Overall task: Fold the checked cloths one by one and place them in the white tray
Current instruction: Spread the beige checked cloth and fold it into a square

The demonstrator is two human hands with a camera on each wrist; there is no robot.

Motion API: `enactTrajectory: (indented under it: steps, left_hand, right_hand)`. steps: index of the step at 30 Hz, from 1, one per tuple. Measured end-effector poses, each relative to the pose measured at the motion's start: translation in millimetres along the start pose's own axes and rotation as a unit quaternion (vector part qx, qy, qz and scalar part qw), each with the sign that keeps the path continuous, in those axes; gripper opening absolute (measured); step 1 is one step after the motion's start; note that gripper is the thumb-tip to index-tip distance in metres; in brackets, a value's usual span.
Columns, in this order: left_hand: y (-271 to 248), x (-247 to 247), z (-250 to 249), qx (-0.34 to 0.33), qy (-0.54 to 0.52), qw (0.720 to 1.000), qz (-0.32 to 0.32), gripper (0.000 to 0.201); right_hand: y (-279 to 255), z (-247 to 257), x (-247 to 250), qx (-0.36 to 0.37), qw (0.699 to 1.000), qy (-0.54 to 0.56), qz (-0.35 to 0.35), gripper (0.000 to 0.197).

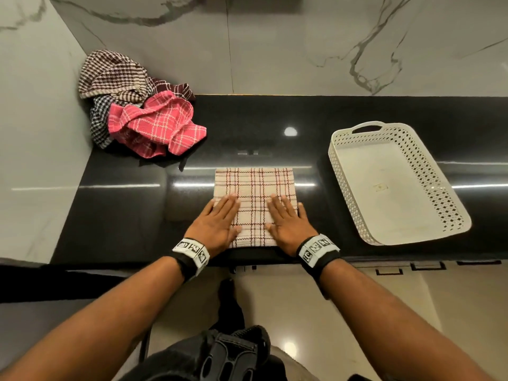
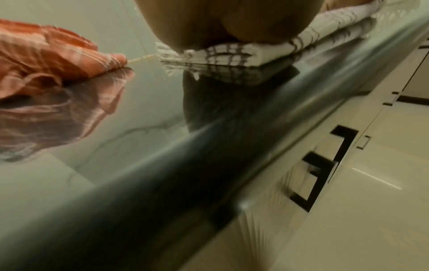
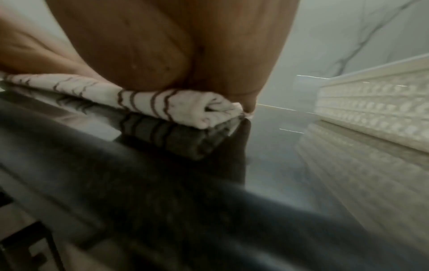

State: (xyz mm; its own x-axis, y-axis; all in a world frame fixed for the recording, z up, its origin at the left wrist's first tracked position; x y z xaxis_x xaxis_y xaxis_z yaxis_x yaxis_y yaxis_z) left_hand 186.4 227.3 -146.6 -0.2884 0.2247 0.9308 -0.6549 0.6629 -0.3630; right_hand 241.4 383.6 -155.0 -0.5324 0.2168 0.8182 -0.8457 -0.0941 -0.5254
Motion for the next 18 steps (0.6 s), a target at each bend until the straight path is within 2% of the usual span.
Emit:
enactTrajectory:
  steps: [4, 6, 9, 11, 13, 16, 18]
  left_hand:
    - [-31, -11, 23, 0.037, -0.003, 0.999, 0.008, 0.074]
    - [-30, -1, 16, 0.047, -0.009, 0.999, 0.010, 0.069]
    - [-12, 29, -21, 0.019, -0.050, 0.997, -0.053, 0.065]
    - [-2, 25, -41, 0.013, -0.049, 0.997, -0.052, 0.063]
    - [0, 2, -43, 0.031, -0.033, 0.999, -0.017, 0.068]
    - [-14, -15, -21, 0.052, -0.036, 0.998, -0.026, 0.083]
    - [-28, -22, -15, 0.040, -0.032, 0.998, -0.023, 0.092]
  right_hand:
    - [-22, -36, 3, -0.069, 0.998, -0.004, -0.014, 0.071]
    - [-26, -31, 16, -0.091, 0.994, -0.018, -0.048, 0.078]
    - [-24, 16, 27, -0.035, 0.994, 0.017, -0.098, 0.076]
    - [-20, 40, 10, 0.003, 0.995, 0.054, -0.085, 0.071]
    - [-18, 38, -8, 0.007, 0.996, 0.050, -0.078, 0.068]
    - [-23, 6, -23, -0.023, 0.997, 0.026, -0.075, 0.084]
    - [-31, -3, -30, -0.015, 0.997, 0.016, -0.071, 0.093]
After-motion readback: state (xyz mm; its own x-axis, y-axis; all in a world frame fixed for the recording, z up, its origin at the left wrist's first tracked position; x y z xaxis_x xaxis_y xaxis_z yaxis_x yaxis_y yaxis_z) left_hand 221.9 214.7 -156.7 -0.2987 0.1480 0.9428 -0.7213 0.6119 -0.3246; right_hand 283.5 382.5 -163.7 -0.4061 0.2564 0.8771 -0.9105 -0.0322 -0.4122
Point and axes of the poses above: each hand's wrist, its own y-axis towards the middle knuckle, its own x-axis out of the back of the hand, z = x × y, the point moved 10 cm from there along y, towards the middle knuckle, and after that the axes turned 5 degrees about z, right-handed, at the moved point
